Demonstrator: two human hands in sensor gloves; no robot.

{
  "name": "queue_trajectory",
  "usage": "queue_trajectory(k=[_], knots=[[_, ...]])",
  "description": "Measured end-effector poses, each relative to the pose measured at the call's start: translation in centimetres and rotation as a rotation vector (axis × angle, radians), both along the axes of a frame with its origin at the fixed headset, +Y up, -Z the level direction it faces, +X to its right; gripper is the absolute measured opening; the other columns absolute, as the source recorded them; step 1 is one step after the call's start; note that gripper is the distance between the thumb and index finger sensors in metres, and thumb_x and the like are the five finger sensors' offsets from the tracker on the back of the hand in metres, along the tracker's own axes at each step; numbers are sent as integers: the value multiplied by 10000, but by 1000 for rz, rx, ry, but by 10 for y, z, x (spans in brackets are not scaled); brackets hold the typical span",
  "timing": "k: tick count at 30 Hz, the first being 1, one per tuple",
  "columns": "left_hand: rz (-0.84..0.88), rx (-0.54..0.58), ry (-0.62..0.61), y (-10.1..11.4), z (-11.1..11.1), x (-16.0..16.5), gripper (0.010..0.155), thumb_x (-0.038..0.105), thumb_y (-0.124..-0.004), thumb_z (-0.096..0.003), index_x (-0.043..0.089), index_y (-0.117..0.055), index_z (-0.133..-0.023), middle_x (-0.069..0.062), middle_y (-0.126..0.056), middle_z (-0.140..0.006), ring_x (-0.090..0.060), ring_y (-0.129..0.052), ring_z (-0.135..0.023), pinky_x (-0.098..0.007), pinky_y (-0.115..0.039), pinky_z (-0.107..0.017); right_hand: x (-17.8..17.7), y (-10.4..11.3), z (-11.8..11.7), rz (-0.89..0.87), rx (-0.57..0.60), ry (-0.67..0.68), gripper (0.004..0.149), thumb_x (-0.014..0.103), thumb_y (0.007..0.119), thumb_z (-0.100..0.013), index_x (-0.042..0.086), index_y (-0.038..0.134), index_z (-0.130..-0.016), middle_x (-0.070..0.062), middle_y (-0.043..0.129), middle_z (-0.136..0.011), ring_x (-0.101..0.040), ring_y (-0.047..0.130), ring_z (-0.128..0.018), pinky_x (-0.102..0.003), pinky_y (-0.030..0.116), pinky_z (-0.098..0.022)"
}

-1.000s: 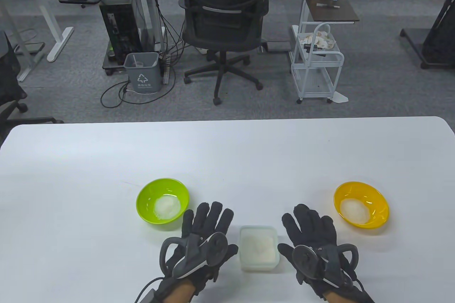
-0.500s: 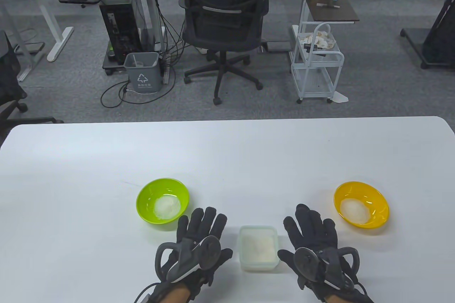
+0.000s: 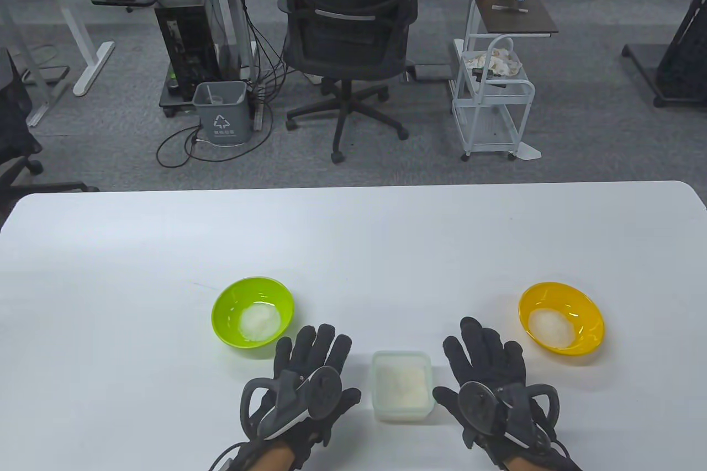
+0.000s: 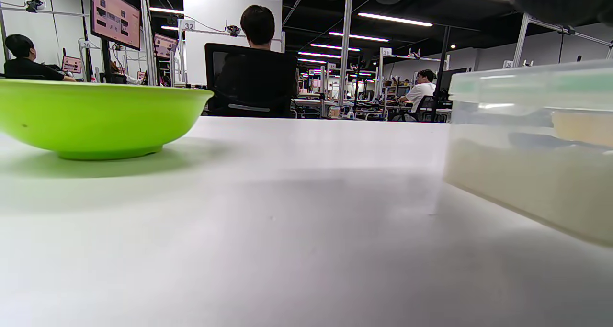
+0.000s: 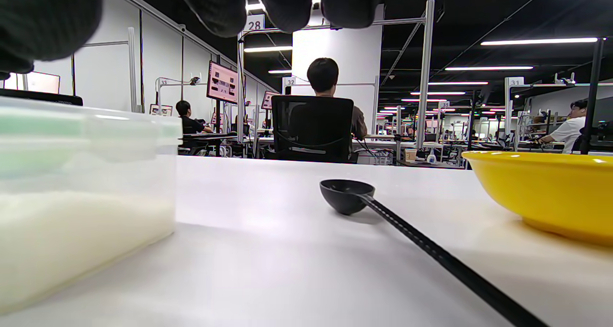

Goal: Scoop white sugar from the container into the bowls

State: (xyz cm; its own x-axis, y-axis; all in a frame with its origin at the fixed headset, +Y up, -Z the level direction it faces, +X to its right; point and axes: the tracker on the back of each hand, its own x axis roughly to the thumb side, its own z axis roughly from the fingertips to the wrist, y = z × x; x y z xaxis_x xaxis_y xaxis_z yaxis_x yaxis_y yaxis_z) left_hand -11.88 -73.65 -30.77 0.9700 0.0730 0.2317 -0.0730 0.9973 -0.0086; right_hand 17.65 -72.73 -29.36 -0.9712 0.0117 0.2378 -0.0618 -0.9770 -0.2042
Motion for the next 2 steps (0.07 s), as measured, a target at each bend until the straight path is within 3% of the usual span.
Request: queue_trajectory(k=[2], knots=[[3,1,-1,0,0,0,874,738,-658,-364,463,-328,-1125,123,-228,-1242,-280,-319,-1207,-587,-207,-828,0,0,0,3,1,1,796,672,697,-425,348,426,-1100,-118,315,-1210,-423,398,-1131,-654,344,-782]])
